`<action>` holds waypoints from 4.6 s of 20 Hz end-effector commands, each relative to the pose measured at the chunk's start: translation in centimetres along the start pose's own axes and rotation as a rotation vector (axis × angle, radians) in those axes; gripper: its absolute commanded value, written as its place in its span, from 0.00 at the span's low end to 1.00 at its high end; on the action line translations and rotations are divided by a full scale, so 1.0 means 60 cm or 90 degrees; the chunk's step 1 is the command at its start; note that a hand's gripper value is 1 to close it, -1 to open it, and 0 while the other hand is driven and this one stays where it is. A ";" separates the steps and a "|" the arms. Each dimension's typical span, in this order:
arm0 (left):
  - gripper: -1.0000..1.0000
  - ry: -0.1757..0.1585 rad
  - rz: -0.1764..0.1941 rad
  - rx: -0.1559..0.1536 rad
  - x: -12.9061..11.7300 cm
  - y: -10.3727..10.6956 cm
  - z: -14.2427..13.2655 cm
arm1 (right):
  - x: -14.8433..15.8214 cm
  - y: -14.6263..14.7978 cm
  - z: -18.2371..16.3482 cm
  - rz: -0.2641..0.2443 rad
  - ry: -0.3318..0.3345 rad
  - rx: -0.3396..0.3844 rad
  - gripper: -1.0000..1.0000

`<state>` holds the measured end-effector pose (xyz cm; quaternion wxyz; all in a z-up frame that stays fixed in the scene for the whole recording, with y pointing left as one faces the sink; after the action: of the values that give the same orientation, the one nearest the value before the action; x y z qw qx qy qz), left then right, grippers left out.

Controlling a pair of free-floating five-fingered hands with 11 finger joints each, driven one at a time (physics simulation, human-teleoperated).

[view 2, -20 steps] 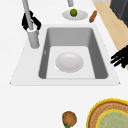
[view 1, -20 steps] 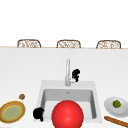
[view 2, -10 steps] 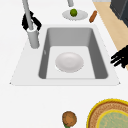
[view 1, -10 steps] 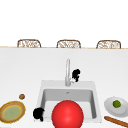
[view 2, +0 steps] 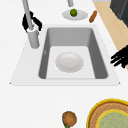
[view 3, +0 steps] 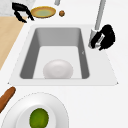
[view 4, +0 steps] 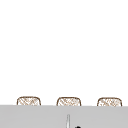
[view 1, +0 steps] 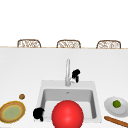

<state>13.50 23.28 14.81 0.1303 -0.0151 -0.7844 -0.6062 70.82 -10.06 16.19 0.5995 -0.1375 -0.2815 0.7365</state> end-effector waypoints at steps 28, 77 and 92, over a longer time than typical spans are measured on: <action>0.50 0.000 0.000 0.000 0.000 0.000 0.000 | -0.058 -0.038 0.199 0.014 0.037 -0.031 0.00; 0.50 0.000 0.000 0.000 0.000 0.000 0.000 | -0.162 0.442 0.391 0.043 0.076 -0.061 0.00; 0.50 0.000 0.000 0.000 0.000 0.000 0.000 | -0.201 0.561 0.479 0.029 0.096 -0.048 0.00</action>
<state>13.50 23.28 14.81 0.1303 -0.0151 -0.7844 -0.6062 32.54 -32.72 18.77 0.5719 -0.2175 -0.2649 0.7453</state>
